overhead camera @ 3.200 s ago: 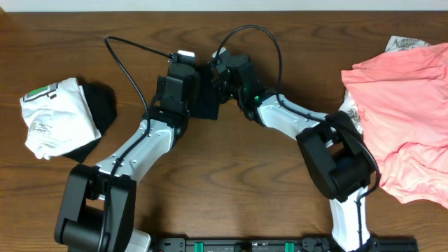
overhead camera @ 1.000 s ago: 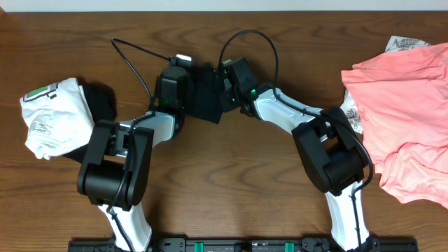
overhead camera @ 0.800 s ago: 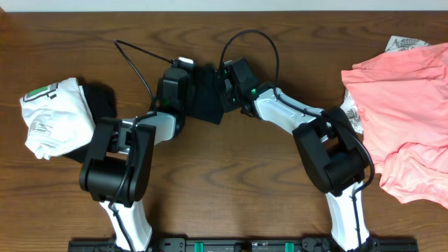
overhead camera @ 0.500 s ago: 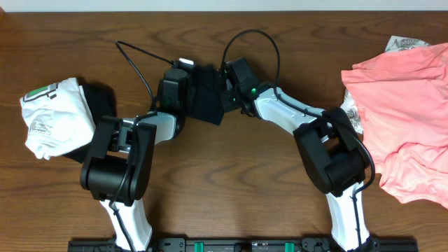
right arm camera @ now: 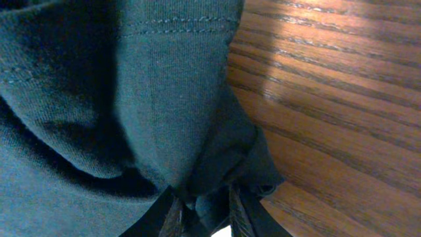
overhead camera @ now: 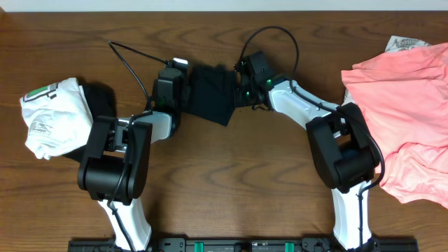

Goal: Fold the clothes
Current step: 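Release the black bundle with both grippers and pull them apart, then grasp the black bundle's left and right sides with both grippers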

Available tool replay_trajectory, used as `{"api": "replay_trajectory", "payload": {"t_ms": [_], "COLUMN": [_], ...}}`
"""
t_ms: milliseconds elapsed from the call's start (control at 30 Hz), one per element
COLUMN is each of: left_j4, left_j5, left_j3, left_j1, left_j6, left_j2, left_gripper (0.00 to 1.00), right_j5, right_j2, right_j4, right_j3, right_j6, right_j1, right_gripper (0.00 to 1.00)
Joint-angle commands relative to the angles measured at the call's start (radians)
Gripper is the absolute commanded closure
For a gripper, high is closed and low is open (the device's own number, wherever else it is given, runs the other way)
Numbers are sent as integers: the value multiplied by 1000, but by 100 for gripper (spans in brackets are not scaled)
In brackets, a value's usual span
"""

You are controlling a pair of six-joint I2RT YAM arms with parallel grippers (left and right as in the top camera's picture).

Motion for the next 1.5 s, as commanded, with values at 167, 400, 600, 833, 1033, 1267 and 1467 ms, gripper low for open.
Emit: {"api": "replay_trajectory", "payload": {"t_ms": [167, 400, 600, 833, 1033, 1267, 1467], "left_j4": [-50, -196, -290, -368, -454, -609, -688], "left_j5": [-1, 0, 102, 164, 165, 348, 550], "left_j3": [11, 11, 11, 11, 11, 11, 11], "left_j1": [3, 3, 2, -26, -71, -81, -85], "left_j6": [-60, -152, -172, -171, -185, -350, -419], "left_j2": [-29, -133, -198, -273, -343, -392, -391], "left_gripper": [58, 57, 56, 56, 54, 36, 36], "right_j5": [-7, -18, -6, 19, 54, -30, -217], "right_j2": [133, 132, 132, 97, -104, -344, -396], "right_j4": [-199, -480, -649, -646, -651, -530, -408], "right_j3": [-98, -98, -99, -98, -98, -98, -98], "right_j6": [68, 130, 32, 2, 2, -101, -141], "right_j1": [-17, -54, -81, -87, -111, -112, -112], "right_gripper": [84, 87, 88, 97, 94, 72, 62]}}
